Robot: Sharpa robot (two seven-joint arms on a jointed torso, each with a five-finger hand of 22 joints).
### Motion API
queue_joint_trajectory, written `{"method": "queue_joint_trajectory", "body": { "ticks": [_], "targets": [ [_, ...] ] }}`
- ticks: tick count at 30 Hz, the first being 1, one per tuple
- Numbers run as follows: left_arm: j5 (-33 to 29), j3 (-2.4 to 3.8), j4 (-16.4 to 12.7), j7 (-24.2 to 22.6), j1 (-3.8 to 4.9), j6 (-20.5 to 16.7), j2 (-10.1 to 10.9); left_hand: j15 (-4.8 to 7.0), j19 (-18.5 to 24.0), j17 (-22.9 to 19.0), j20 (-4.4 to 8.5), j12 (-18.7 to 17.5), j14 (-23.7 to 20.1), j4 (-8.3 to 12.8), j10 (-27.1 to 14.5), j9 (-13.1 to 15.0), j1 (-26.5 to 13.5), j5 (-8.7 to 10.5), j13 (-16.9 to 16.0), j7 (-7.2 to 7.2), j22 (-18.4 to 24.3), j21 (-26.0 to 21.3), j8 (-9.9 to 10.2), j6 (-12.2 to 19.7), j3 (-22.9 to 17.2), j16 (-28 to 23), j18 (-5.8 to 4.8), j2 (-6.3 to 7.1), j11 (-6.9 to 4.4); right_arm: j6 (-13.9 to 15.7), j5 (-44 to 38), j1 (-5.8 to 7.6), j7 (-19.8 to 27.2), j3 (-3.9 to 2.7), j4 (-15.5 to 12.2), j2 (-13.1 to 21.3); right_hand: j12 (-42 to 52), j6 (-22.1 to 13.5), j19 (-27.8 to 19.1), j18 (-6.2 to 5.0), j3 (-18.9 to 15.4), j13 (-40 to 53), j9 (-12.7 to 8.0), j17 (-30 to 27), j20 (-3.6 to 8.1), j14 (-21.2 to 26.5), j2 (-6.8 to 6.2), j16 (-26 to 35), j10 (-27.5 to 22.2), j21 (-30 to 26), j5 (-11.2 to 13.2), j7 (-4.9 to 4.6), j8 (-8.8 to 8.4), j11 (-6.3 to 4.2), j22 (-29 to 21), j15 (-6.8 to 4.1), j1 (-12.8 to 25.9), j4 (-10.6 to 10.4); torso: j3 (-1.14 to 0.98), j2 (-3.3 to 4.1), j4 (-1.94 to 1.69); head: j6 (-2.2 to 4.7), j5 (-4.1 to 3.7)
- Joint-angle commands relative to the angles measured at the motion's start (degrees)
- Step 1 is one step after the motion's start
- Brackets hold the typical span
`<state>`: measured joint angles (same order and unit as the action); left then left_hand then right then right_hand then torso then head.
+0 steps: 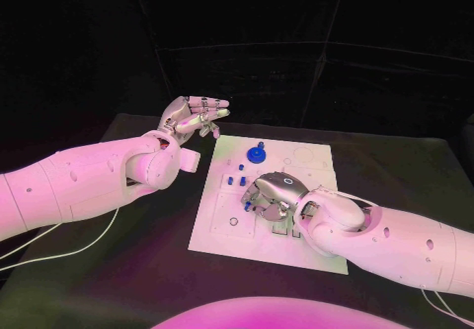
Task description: Assemble the parts on the task board
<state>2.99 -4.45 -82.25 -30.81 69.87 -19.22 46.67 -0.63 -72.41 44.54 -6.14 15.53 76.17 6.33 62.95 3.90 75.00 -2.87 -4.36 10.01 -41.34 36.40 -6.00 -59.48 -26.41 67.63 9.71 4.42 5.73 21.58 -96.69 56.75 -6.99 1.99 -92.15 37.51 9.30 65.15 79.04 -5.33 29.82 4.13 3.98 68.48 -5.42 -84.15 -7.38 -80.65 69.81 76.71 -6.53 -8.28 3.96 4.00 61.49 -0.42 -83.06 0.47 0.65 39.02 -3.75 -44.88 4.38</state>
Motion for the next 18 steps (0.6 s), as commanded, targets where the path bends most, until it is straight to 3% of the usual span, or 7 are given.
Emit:
{"method": "queue_joint_trajectory", "body": {
  "ticks": [1, 18],
  "targets": [
    [-0.12, 0.06, 0.04, -0.33, 0.1, 0.42, -0.06, -0.01, 0.17, -0.05, -0.02, 0.33, -0.46, 0.27, -0.43, -0.01, 0.13, 0.07, -0.05, 0.17, 0.06, -0.2, -0.05, 0.16, 0.16, -0.14, 0.73, -0.45, -0.01, 1.23, -0.19, 0.03, 0.7, 0.0, -0.33, 0.05, -0.2, 0.56, 0.17, -0.06, 0.27, 0.04, 0.08, 0.04, 0.11, -2.18, 0.11, -0.25, 0.34, 0.13, -0.34, -0.04, 0.01, 0.02, -0.1, -0.29, 0.64, 0.23, -0.03, 0.03, 0.02, -0.11, 0.1],
    [-0.12, 0.06, 0.27, -0.38, 0.1, 0.37, -0.14, 0.0, 0.17, 0.01, -0.02, 0.35, -0.44, 0.29, -0.42, -0.01, 0.17, 0.07, -0.06, 0.16, 0.07, -0.21, -0.06, 0.14, 0.15, -0.1, 0.74, -0.49, -0.01, 1.64, -1.7, -0.01, -0.73, -0.01, -0.9, 0.58, -0.19, 0.61, 0.15, -0.06, 0.22, 0.05, 0.09, 0.07, 0.13, -2.18, 0.08, -0.27, 0.38, 0.13, -0.36, -0.05, 0.03, 0.02, -0.09, -0.29, 0.84, 0.24, -0.02, 0.01, -0.01, -0.44, 0.17]
  ]
}}
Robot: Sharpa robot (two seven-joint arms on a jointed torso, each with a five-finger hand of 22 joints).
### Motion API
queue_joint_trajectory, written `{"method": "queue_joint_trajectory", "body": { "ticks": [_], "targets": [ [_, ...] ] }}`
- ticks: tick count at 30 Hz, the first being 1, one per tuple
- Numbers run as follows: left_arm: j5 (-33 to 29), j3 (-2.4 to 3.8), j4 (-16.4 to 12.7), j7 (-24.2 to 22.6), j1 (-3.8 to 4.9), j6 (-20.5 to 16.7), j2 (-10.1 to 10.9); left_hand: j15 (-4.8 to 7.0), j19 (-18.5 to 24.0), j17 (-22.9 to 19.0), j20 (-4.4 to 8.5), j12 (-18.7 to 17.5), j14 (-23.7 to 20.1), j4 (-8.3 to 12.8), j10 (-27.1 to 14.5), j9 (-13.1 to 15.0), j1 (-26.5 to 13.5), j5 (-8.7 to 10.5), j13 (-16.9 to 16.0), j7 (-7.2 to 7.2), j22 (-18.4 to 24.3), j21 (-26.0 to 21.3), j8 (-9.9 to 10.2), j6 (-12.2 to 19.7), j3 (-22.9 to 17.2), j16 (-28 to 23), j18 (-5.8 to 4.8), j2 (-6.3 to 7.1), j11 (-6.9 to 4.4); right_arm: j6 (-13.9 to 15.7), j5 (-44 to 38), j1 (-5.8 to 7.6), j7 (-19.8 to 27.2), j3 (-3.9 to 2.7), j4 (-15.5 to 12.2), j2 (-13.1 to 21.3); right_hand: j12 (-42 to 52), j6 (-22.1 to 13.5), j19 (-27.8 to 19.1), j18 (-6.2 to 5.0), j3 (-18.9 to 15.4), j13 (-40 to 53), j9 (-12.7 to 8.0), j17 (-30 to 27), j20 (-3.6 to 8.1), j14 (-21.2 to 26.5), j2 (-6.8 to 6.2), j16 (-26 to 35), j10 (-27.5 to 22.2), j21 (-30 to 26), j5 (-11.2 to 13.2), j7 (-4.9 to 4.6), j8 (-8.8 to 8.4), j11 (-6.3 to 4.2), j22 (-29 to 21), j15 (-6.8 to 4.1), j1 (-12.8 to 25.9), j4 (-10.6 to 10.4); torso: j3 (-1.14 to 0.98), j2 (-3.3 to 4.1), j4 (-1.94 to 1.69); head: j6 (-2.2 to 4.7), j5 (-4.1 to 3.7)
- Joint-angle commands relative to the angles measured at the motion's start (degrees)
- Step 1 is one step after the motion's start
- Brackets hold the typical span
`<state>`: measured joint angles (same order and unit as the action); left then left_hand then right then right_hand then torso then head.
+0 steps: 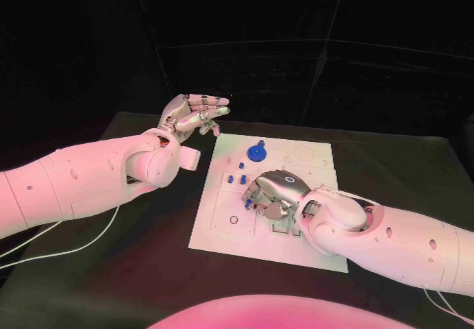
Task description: Assemble the parts on the task board
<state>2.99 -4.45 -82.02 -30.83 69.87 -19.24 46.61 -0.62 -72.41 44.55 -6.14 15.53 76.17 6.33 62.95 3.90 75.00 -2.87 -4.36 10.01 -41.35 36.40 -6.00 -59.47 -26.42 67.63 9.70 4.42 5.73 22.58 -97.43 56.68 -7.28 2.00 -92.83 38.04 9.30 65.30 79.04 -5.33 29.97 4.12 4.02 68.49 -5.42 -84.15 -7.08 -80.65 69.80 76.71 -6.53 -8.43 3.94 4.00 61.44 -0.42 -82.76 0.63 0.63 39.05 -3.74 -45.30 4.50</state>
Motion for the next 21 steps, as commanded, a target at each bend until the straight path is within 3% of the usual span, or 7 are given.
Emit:
{"method": "queue_joint_trajectory", "body": {
  "ticks": [1, 21],
  "targets": [
    [-0.12, 0.06, 0.06, -0.36, 0.1, 0.41, -0.08, 0.0, 0.17, 0.01, -0.02, 0.35, -0.44, 0.29, -0.42, -0.01, 0.17, 0.07, -0.06, 0.16, 0.07, -0.21, -0.06, 0.14, 0.15, -0.1, 0.75, -0.49, -0.01, 0.5, -0.99, 0.06, -0.49, -0.01, -0.24, 0.08, -0.18, 0.49, 0.16, -0.05, 0.04, 0.06, 0.06, 0.11, 0.13, -2.19, -0.24, -0.29, 0.42, 0.15, -0.37, 0.11, 0.07, 0.01, 0.0, -0.3, 0.61, 0.1, 0.0, -0.02, -0.02, -0.03, 0.05],
    [-0.12, 0.06, 0.27, -0.04, 0.1, 0.79, -0.16, 0.0, 0.17, 0.01, -0.02, 0.35, -0.44, 0.29, -0.42, -0.01, 0.17, 0.07, -0.06, 0.16, 0.07, -0.21, -0.06, 0.14, 0.15, -0.1, 0.75, -0.49, -0.01, -2.81, -1.54, 0.06, -0.73, -0.01, -0.08, -0.1, -0.16, 0.58, 0.13, -0.06, -0.02, 0.08, 0.08, 0.08, 0.15, -2.18, -0.3, -0.28, 0.48, 0.14, -0.36, 0.16, 0.11, -0.03, -0.03, -0.32, 0.73, 0.17, 0.04, 0.0, 0.0, -0.23, 0.13]
  ]
}}
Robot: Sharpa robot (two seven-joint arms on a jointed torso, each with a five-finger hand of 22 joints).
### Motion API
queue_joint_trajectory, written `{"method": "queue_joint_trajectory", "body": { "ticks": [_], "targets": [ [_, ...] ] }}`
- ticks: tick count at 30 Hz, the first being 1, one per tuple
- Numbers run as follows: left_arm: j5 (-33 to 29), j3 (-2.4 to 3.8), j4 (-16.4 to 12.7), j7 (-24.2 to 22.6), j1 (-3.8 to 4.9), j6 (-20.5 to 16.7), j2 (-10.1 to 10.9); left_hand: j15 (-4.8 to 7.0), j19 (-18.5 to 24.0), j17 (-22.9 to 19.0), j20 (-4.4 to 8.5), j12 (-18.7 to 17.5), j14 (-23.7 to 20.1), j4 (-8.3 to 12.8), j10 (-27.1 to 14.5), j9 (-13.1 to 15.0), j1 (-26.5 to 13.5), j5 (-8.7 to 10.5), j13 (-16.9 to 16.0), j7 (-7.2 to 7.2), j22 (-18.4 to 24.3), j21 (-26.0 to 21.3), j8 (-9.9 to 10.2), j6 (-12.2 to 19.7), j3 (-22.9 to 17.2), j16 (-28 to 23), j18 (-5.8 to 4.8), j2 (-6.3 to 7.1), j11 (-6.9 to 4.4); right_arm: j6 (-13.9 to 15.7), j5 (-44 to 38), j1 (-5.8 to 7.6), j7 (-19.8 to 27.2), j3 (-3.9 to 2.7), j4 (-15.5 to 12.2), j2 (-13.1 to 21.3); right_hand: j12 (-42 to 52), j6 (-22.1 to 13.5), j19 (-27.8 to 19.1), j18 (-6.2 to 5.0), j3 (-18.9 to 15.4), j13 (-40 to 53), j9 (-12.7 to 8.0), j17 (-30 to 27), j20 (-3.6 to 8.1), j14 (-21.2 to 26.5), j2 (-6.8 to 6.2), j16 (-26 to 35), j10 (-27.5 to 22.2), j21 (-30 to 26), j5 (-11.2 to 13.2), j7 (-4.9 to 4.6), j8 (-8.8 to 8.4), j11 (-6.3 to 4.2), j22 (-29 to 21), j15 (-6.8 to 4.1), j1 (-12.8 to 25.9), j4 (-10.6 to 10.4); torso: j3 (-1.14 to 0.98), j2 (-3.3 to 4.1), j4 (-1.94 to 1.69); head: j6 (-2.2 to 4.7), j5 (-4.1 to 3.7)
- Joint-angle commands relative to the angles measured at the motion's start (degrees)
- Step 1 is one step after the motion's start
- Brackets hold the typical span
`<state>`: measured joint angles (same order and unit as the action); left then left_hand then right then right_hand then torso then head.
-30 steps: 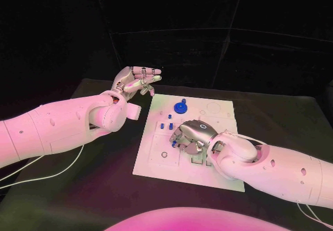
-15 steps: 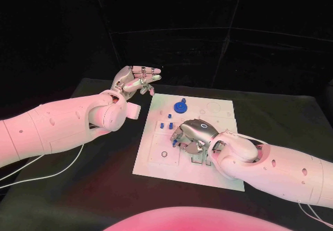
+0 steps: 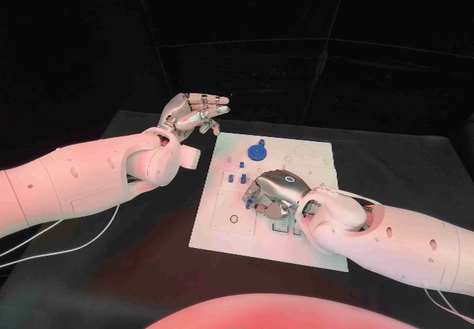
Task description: Assemble the parts on the task board
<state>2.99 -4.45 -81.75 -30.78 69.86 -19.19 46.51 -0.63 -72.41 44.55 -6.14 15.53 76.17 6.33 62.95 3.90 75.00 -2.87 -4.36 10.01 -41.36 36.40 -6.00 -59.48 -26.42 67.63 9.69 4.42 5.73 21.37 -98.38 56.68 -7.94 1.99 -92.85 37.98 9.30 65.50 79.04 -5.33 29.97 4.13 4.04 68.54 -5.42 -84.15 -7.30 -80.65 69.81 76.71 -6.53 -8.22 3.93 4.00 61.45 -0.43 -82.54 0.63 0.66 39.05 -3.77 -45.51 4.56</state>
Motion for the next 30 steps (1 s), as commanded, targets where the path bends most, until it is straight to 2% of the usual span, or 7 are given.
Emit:
{"method": "queue_joint_trajectory", "body": {
  "ticks": [1, 20, 30],
  "targets": [
    [-0.11, 0.06, 0.01, -0.07, 0.1, 0.75, -0.06, 0.0, 0.17, 0.0, -0.02, 0.35, -0.44, 0.29, -0.42, -0.01, 0.17, 0.07, -0.06, 0.16, 0.08, -0.22, -0.06, 0.14, 0.15, -0.1, 0.75, -0.49, -0.01, -1.72, -0.67, 0.06, -0.12, -0.01, -0.05, -0.04, -0.16, 0.38, 0.14, -0.06, -0.02, 0.07, 0.06, 0.02, 0.15, -2.18, -0.07, -0.28, 0.48, 0.14, -0.36, -0.05, 0.12, -0.03, -0.04, -0.32, 0.51, 0.17, 0.0, 0.01, 0.05, -0.04, 0.1],
    [-0.11, 0.05, 0.01, -0.02, 0.1, 0.91, -0.07, 0.01, 0.13, -0.2, -0.02, 0.43, -0.5, 0.37, -0.47, -0.01, 0.26, 0.07, -0.06, 0.18, 0.12, -0.26, -0.09, 0.14, 0.18, -0.15, 0.75, -0.52, 0.0, -2.25, -3.39, 0.06, -1.5, -0.01, 0.24, -0.91, -0.19, 0.48, 0.06, -0.08, -0.23, 0.08, 0.08, -0.06, 0.18, -2.16, -0.18, -0.26, 0.51, 0.1, -0.11, -0.01, 0.13, -0.06, -0.12, -0.36, 1.0, 0.23, 0.01, 0.04, 0.03, 0.06, 0.03],
    [-0.11, 0.05, 0.1, 0.14, 0.1, 1.04, -0.08, 0.01, 0.13, -0.22, -0.02, 0.44, -0.5, 0.37, -0.48, -0.01, 0.26, 0.07, -0.06, 0.18, 0.13, -0.26, -0.09, 0.14, 0.2, -0.15, 0.75, -0.51, 0.0, -2.81, -2.77, 0.07, -1.35, -0.01, 0.55, -1.25, -1.39, -0.73, -0.27, -0.14, -1.65, -0.28, -0.13, -0.53, -0.06, -2.04, -1.32, -0.1, -1.14, -0.18, -1.1, -0.31, -0.23, 0.43, -0.63, 0.0, 3.67, -0.27, 0.05, 0.01, 0.0, 0.17, -0.11]
  ]
}}
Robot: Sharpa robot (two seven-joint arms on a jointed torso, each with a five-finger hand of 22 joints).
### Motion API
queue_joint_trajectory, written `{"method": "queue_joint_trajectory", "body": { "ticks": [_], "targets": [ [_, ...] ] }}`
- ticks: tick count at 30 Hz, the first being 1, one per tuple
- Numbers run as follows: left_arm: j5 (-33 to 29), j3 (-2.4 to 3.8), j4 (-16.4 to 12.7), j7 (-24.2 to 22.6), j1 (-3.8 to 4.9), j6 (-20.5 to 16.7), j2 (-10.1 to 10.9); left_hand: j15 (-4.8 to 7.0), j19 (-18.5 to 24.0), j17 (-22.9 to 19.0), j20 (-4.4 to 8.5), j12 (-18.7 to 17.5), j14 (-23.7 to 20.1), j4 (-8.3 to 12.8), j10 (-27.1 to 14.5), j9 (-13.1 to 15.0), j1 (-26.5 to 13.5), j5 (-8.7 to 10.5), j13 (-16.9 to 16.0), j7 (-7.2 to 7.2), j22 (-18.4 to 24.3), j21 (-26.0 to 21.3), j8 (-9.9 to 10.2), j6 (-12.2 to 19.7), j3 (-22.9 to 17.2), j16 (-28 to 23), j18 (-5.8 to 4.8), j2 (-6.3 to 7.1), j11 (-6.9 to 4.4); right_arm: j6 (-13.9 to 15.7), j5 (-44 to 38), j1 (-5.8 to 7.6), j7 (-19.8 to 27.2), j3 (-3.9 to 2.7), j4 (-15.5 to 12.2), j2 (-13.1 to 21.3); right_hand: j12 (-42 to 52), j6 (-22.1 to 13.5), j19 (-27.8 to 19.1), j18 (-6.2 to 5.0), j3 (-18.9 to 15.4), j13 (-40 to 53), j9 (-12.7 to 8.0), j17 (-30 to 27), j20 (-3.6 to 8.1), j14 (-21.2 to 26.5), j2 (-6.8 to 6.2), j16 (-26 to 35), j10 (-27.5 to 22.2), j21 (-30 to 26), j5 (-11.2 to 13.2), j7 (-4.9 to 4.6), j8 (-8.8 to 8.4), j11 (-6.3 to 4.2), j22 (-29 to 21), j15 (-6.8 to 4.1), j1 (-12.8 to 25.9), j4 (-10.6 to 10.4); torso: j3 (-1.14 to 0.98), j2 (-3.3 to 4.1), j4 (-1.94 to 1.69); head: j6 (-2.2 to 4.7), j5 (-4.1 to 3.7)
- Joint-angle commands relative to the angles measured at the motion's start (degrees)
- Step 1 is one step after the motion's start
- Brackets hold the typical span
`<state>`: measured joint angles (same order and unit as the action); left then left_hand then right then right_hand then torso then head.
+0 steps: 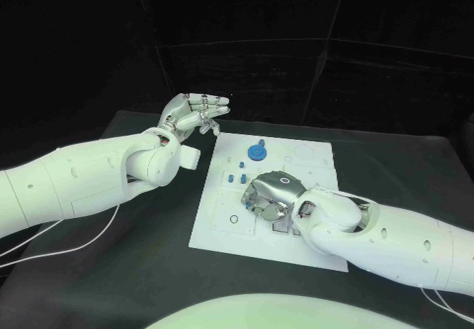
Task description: Assemble the parts on the task board
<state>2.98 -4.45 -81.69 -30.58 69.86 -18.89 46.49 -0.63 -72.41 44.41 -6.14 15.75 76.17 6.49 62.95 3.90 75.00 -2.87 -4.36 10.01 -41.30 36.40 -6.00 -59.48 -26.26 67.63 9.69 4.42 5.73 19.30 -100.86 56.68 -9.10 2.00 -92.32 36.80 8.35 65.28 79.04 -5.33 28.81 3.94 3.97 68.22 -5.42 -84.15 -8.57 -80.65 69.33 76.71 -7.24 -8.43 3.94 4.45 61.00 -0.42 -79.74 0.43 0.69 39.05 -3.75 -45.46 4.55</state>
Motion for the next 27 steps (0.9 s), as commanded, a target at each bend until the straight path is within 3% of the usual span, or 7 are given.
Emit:
{"method": "queue_joint_trajectory", "body": {
  "ticks": [1, 11, 19, 24, 27],
  "targets": [
    [-0.11, 0.05, 0.09, -0.04, 0.1, 0.76, -0.07, 0.0, 0.12, -0.1, -0.02, 0.23, -0.52, 0.23, -0.51, -0.01, 0.26, 0.07, -0.06, 0.19, 0.08, -0.28, -0.1, 0.15, 0.07, -0.16, 0.76, -0.49, 0.01, -0.76, -0.24, 0.06, -0.24, -0.01, 0.05, -0.06, -0.56, -0.57, -0.33, -0.15, -0.57, -0.12, -0.06, -0.27, -0.1, -2.02, -0.09, -0.07, -0.84, -0.24, -0.42, -0.12, -0.24, 0.03, -0.3, 0.04, 1.02, -0.11, 0.0, -0.01, -0.03, 0.2, -0.13],
    [-0.11, 0.05, 0.21, 0.07, 0.1, 0.85, -0.04, 0.0, 0.12, -0.1, -0.02, 0.23, -0.52, 0.23, -0.51, -0.01, 0.26, 0.07, -0.06, 0.19, 0.08, -0.28, -0.1, 0.15, 0.07, -0.16, 0.76, -0.49, 0.01, 0.33, -0.11, 0.06, -0.63, -0.01, 0.2, 0.21, -2.58, -2.58, -1.38, -0.52, -1.26, -0.35, -0.25, -2.07, -0.7, -1.56, -0.88, 0.78, -4.6, -1.42, -0.32, -0.96, -0.46, 1.12, -2.44, 0.91, 2.22, -0.23, -0.03, 0.01, 0.01, 0.18, -0.09],
    [-0.11, 0.05, 0.3, 0.1, 0.1, 0.87, -0.04, 0.0, 0.12, -0.1, -0.02, 0.23, -0.52, 0.23, -0.51, -0.01, 0.26, 0.07, -0.06, 0.19, 0.08, -0.28, -0.1, 0.15, 0.07, -0.16, 0.76, -0.49, 0.01, 3.38, 0.18, 0.06, 0.73, -0.01, -0.43, 0.85, -2.54, -6.37, -1.89, -0.78, -2.83, -0.2, -0.32, -2.81, -0.99, -1.37, -2.03, 1.15, -6.14, -2.17, -0.78, -0.75, -0.48, 1.27, -3.73, 1.1, 3.19, -0.33, -0.08, 0.02, 0.01, 0.33, -0.16],
    [-0.11, 0.05, 0.46, 0.09, 0.09, 0.84, -0.01, 0.0, 0.12, -0.1, -0.02, 0.23, -0.52, 0.23, -0.51, -0.01, 0.26, 0.07, -0.06, 0.19, 0.08, -0.28, -0.1, 0.15, 0.07, -0.16, 0.76, -0.49, 0.01, 7.75, 2.28, 0.06, 3.42, -0.02, -3.08, 3.39, -2.09, -7.89, -2.21, -0.98, -4.87, -0.1, -0.25, -2.99, -0.89, -1.34, -2.65, 1.26, -6.82, -2.84, -1.76, -0.48, -0.41, 1.08, -4.91, 0.94, 3.58, -0.39, -0.08, -0.07, 0.06, 0.42, -0.39],
    [-0.11, 0.05, 0.51, 0.09, 0.09, 0.83, 0.02, 0.0, 0.12, -0.1, -0.02, 0.23, -0.52, 0.23, -0.51, -0.01, 0.26, 0.07, -0.06, 0.19, 0.08, -0.28, -0.1, 0.15, 0.07, -0.16, 0.76, -0.49, 0.01, 8.86, 3.2, 0.08, 3.75, -0.05, -4.89, 5.22, -1.88, -8.04, -2.15, -0.98, -5.18, -0.07, -0.21, -3.3, -0.84, -1.3, -2.51, 1.39, -6.79, -2.86, -2.06, -0.45, -0.37, 1.03, -4.93, 0.89, 3.46, -0.37, -0.05, -0.09, 0.07, 0.69, -0.61]
  ]
}}
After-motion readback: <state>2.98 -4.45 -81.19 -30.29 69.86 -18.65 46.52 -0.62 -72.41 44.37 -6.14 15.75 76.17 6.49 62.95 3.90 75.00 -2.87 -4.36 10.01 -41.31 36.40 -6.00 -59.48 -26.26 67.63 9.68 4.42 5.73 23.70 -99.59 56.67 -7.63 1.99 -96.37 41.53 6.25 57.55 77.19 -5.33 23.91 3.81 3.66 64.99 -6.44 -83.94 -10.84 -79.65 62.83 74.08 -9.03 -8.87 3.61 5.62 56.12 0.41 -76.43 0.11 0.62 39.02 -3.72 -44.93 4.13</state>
